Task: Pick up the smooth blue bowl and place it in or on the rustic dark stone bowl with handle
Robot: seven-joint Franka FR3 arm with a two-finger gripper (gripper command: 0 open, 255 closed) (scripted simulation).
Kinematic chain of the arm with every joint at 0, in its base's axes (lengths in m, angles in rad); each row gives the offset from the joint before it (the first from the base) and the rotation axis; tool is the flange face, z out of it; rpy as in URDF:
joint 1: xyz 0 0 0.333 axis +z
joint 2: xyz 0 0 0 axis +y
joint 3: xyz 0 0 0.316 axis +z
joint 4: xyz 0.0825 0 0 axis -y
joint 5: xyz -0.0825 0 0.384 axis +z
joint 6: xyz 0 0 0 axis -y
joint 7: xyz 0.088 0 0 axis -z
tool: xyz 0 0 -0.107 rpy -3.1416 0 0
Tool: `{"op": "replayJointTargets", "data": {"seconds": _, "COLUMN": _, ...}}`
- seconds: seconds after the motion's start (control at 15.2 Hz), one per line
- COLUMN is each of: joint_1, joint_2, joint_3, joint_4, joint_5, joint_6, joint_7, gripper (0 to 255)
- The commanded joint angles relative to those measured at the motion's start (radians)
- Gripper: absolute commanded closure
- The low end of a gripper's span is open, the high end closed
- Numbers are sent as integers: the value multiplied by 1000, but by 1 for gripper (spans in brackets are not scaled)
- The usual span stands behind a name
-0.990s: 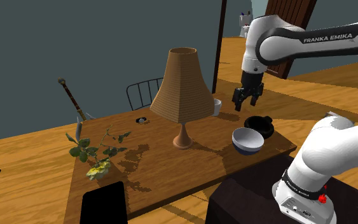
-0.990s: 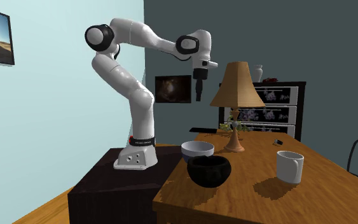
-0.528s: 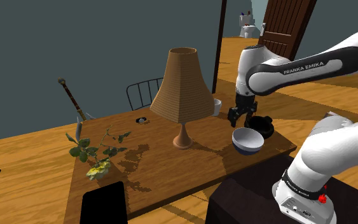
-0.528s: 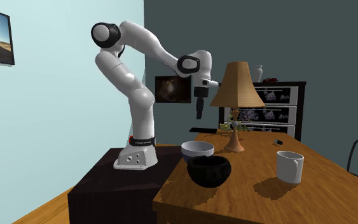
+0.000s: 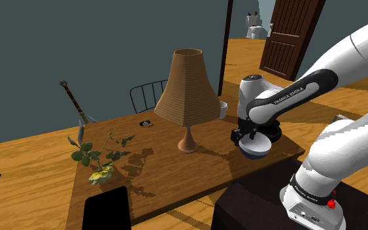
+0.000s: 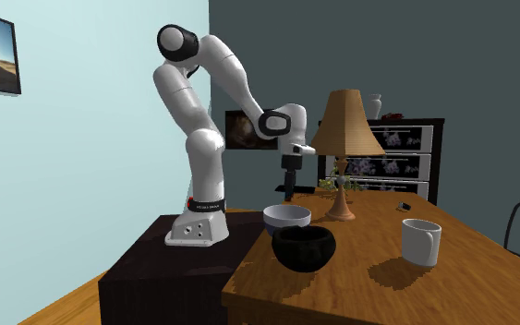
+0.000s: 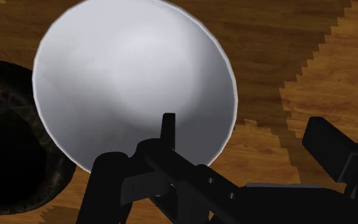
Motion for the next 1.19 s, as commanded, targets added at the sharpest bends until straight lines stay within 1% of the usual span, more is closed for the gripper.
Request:
{"op": "replayJointTargets", "data": {"seconds": 0.0, "joint_1": -12, "joint_2": 57, "joint_3": 5, "joint_4": -13, "joint_5": -14, "joint_6": 72, "joint_7": 13, "gripper": 0}}
{"op": "replayJointTargets", "data": {"seconds": 0.46, "joint_1": -37, "joint_2": 181, "joint_3": 13, "joint_4": -37, "joint_5": -45, "joint_6": 221, "joint_7": 31, "gripper": 0}}
{"op": "replayJointTargets", "data": {"seconds": 0.92, "joint_1": -37, "joint_2": 181, "joint_3": 12, "joint_4": -37, "joint_5": -45, "joint_6": 221, "joint_7": 31, "gripper": 0}}
{"op": "replayJointTargets", "data": {"seconds": 0.99, "joint_1": -37, "joint_2": 181, "joint_3": 12, "joint_4": -37, "joint_5": -45, "joint_6": 221, "joint_7": 31, "gripper": 255}}
{"op": "replayJointTargets", "data": {"seconds": 1.12, "joint_1": -37, "joint_2": 181, "joint_3": 12, "joint_4": -37, "joint_5": -45, "joint_6": 221, "joint_7": 31, "gripper": 255}}
